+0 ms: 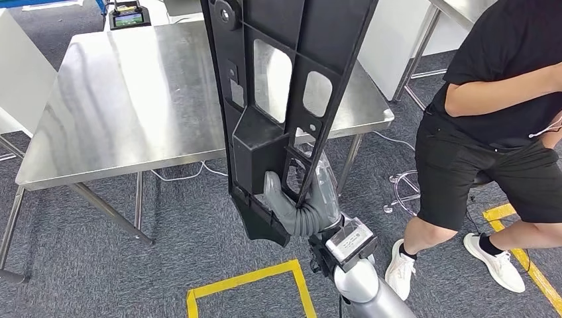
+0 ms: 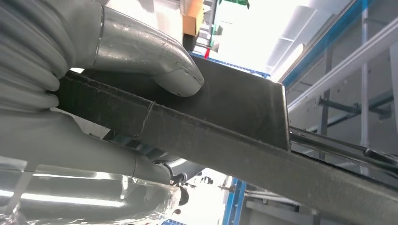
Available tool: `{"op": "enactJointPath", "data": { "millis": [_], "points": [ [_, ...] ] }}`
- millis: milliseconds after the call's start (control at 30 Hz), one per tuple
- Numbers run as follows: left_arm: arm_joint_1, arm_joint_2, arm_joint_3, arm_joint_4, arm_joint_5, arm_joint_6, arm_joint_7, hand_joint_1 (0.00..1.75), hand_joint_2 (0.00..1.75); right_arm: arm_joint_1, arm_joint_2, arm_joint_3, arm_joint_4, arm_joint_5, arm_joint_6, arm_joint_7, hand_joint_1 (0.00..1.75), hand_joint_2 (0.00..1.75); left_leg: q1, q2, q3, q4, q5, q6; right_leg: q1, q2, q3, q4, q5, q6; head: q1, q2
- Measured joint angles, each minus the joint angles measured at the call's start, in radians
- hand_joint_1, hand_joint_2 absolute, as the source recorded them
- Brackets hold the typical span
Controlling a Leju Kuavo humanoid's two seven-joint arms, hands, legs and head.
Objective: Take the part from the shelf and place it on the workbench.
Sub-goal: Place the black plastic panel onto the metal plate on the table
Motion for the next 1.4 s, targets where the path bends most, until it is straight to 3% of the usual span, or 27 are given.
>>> {"op": "enactJointPath", "data": {
  "millis": [33, 100, 133, 167, 200, 267, 333, 400, 500, 567, 633, 667, 700, 733, 800, 867, 1000, 1067, 1133, 1167, 1200, 1233, 1300, 1333, 1400],
  "points": [
    [0.0, 0.0, 0.0, 0.0, 0.0, 0.0, 0.0, 0.0, 1.75, 0.0, 0.001, 0.0, 0.0, 0.0, 0.0, 0.0, 1.75, 1.75, 0.002, 0.001, -0.024, 0.05, -0.023, -0.003, -0.001, 0.0, 0.006, -0.001, -0.004, -0.007, 0.0, 0.0],
    [0.001, 0.0, 0.0, 0.0, -0.001, 0.0, 0.0, 0.0, 1.75, 0.0, 0.001, 0.0, 0.001, 0.0, 0.0, 0.0, 1.75, 1.75, 0.002, 0.002, -0.104, 0.189, -0.077, -0.007, 0.003, -0.001, 0.016, -0.001, -0.013, -0.02, -0.001, 0.0],
    [0.002, 0.001, 0.0, 0.0, -0.001, 0.0, 0.0, 0.0, 1.75, 0.0, 0.002, 0.0, 0.001, 0.0, 0.0, 0.0, 1.75, 1.75, 0.002, 0.002, -0.143, 0.245, -0.088, -0.007, 0.006, -0.001, 0.021, -0.001, -0.018, -0.024, -0.001, 0.0],
    [0.003, 0.001, 0.0, 0.0, -0.001, 0.0, 0.001, 0.0, 1.75, 0.001, 0.002, 0.0, 0.003, 0.0, 0.0, 0.0, 1.75, 1.75, 0.002, 0.002, -0.169, 0.267, -0.077, -0.006, 0.008, 0.0, 0.027, -0.001, -0.023, -0.026, -0.001, 0.0],
    [0.003, 0.001, 0.001, 0.0, -0.001, 0.001, 0.001, 0.0, 1.75, 0.001, 0.002, 0.001, 0.004, 0.0, 0.0, 0.0, 1.75, 1.75, 0.002, 0.002, -0.175, 0.251, -0.047, -0.002, 0.01, 0.002, 0.034, -0.001, -0.029, -0.027, -0.001, 0.0],
    [0.003, 0.001, 0.002, 0.0, -0.001, 0.002, 0.002, 0.0, 1.75, 0.0, 0.002, 0.001, 0.006, 0.0, 0.0, 0.0, 1.75, 1.75, 0.0, 0.002, -0.14, 0.132, 0.047, 0.01, 0.013, 0.005, 0.052, -0.001, -0.043, -0.023, 0.0, 0.0],
    [0.001, 0.002, 0.003, 0.0, -0.001, 0.004, 0.002, 0.0, 1.75, -0.001, 0.004, 0.001, 0.008, 0.0, 0.0, 0.0, 1.75, 1.75, -0.008, 0.003, -0.095, 0.029, 0.094, 0.023, 0.018, 0.006, 0.062, -0.001, -0.055, -0.015, 0.0, 0.0],
    [0.001, 0.003, 0.005, 0.0, -0.001, 0.005, 0.004, 0.0, 1.75, -0.002, 0.006, 0.001, 0.01, 0.0, 0.001, 0.0, 1.75, 1.75, -0.016, 0.003, -0.081, 0.002, 0.088, 0.03, 0.021, 0.007, 0.062, -0.001, -0.061, -0.004, 0.0, 0.0],
    [0.001, 0.001, 0.006, -0.001, -0.003, 0.006, 0.004, 0.0, 1.75, -0.003, 0.009, 0.001, 0.011, 0.0, 0.002, 0.001, 1.75, 1.75, -0.014, 0.002, -0.064, -0.016, 0.087, 0.042, 0.02, 0.003, 0.053, 0.021, -0.077, 0.008, 0.0, 0.0],
    [0.0, 0.0, 0.008, -0.002, -0.006, 0.006, 0.004, 0.0, 1.75, -0.005, 0.01, 0.001, 0.013, 0.0, 0.002, 0.0, 1.75, 1.75, -0.011, 0.002, -0.049, -0.026, 0.083, 0.053, 0.018, 0.001, -0.001, 0.124, -0.115, 0.007, 0.002, 0.0],
    [-0.001, 0.0, 0.01, -0.002, -0.007, 0.007, 0.005, 0.0, 1.75, -0.004, 0.009, 0.001, 0.017, 0.0, 0.002, 0.0, 1.75, 1.75, -0.012, 0.002, -0.041, -0.026, 0.074, 0.059, 0.016, 0.001, -0.091, 0.266, -0.153, 0.009, 0.002, 0.0],
    [-0.001, 0.0, 0.011, -0.002, -0.008, 0.007, 0.005, 0.0, 1.75, -0.003, 0.009, 0.001, 0.019, 0.0, 0.002, 0.0, 1.75, 1.75, -0.012, 0.001, -0.036, -0.026, 0.068, 0.059, 0.015, 0.001, -0.121, 0.302, -0.153, 0.015, 0.002, 0.0],
    [-0.001, -0.001, 0.013, -0.002, -0.009, 0.008, 0.006, 0.0, 1.75, -0.002, 0.008, 0.001, 0.022, 0.0, 0.002, 0.0, 1.75, 1.75, -0.013, 0.0, -0.029, -0.026, 0.063, 0.058, 0.014, 0.001, -0.131, 0.299, -0.135, 0.024, 0.002, 0.0],
    [-0.001, -0.002, 0.014, -0.002, -0.01, 0.008, 0.006, 0.0, 1.75, -0.002, 0.008, 0.001, 0.024, 0.0, 0.002, 0.0, 1.75, 1.75, -0.012, -0.002, -0.021, -0.026, 0.057, 0.056, 0.012, 0.0, -0.118, 0.252, -0.101, 0.034, 0.002, 0.0],
    [-0.001, -0.004, 0.015, -0.002, -0.014, 0.009, 0.007, 0.0, 1.75, -0.002, 0.009, 0.001, 0.025, 0.0, 0.002, 0.0, 1.75, 1.75, -0.015, -0.004, -0.003, -0.024, 0.041, 0.047, 0.01, -0.004, -0.058, 0.101, -0.024, 0.047, 0.002, 0.0],
    [-0.002, -0.004, 0.017, -0.002, -0.018, 0.01, 0.009, 0.0, 1.75, -0.003, 0.01, 0.001, 0.027, 0.0, 0.002, 0.0, 1.75, 1.75, -0.019, -0.005, 0.007, -0.022, 0.025, 0.035, 0.011, -0.006, -0.019, 0.014, 0.009, 0.034, 0.002, 0.0],
    [-0.004, -0.005, 0.019, -0.003, -0.019, 0.011, 0.01, 0.0, 1.75, -0.003, 0.015, 0.001, 0.027, 0.0, 0.002, 0.0, 1.75, 1.75, -0.012, -0.001, 0.009, -0.004, 0.003, 0.013, 0.007, -0.001, -0.004, 0.002, 0.001, -0.006, 0.001, 0.0],
    [-0.005, -0.005, 0.02, -0.004, -0.02, 0.011, 0.01, 0.0, 1.75, -0.005, 0.019, 0.001, 0.028, 0.0, 0.002, 0.0, 1.75, 1.75, -0.008, 0.001, -0.034, 0.084, -0.036, 0.003, 0.004, -0.001, 0.011, -0.002, -0.007, -0.023, 0.0, 0.0],
    [-0.003, -0.005, 0.022, -0.004, -0.02, 0.011, 0.01, 0.0, 1.75, -0.005, 0.021, 0.001, 0.03, 0.0, 0.002, 0.0, 1.75, 1.75, -0.007, 0.001, -0.118, 0.217, -0.083, -0.003, 0.006, -0.001, 0.022, -0.002, -0.018, -0.033, -0.001, 0.0],
    [-0.002, -0.005, 0.022, -0.004, -0.02, 0.011, 0.011, 0.0, 1.75, -0.004, 0.021, 0.001, 0.031, 0.0, 0.002, 0.0, 1.75, 1.75, -0.007, 0.001, -0.155, 0.26, -0.086, -0.005, 0.007, -0.001, 0.028, -0.002, -0.025, -0.035, -0.001, 0.0],
    [-0.001, -0.005, 0.023, -0.004, -0.02, 0.011, 0.011, 0.0, 1.75, -0.003, 0.021, 0.001, 0.032, 0.0, 0.002, 0.0, 1.75, 1.75, -0.007, 0.002, -0.174, 0.267, -0.066, -0.005, 0.008, 0.001, 0.037, -0.002, -0.032, -0.034, -0.001, 0.0],
    [0.0, -0.005, 0.023, -0.004, -0.02, 0.011, 0.011, 0.0, 1.75, -0.003, 0.021, 0.001, 0.033, 0.0, 0.002, 0.0, 1.75, 1.75, -0.007, 0.002, -0.172, 0.232, -0.025, -0.002, 0.008, 0.002, 0.048, -0.002, -0.04, -0.031, -0.001, 0.0],
    [0.0, -0.005, 0.024, -0.003, -0.02, 0.01, 0.011, 0.0, 1.75, -0.004, 0.021, 0.001, 0.033, 0.001, 0.003, 0.0, 1.75, 1.75, -0.008, 0.002, -0.127, 0.101, 0.069, 0.007, 0.01, 0.004, 0.072, -0.003, -0.059, -0.025, 0.0, 0.0],
    [-0.001, -0.004, 0.024, -0.003, -0.021, 0.009, 0.011, 0.0, 1.75, -0.005, 0.021, 0.001, 0.034, 0.001, 0.003, 0.0, 1.75, 1.75, -0.011, 0.002, -0.103, 0.045, 0.092, 0.013, 0.013, 0.005, 0.079, -0.003, -0.068, -0.02, 0.0, 0.0],
    [-0.002, -0.004, 0.024, -0.003, -0.022, 0.009, 0.01, 0.0, 1.75, -0.007, 0.021, 0.001, 0.034, 0.001, 0.004, 0.0, 1.75, 1.75, -0.018, 0.002, -0.082, 0.001, 0.09, 0.029, 0.018, 0.005, 0.087, -0.005, -0.078, -0.006, 0.0, 0.0]
  ]
}}
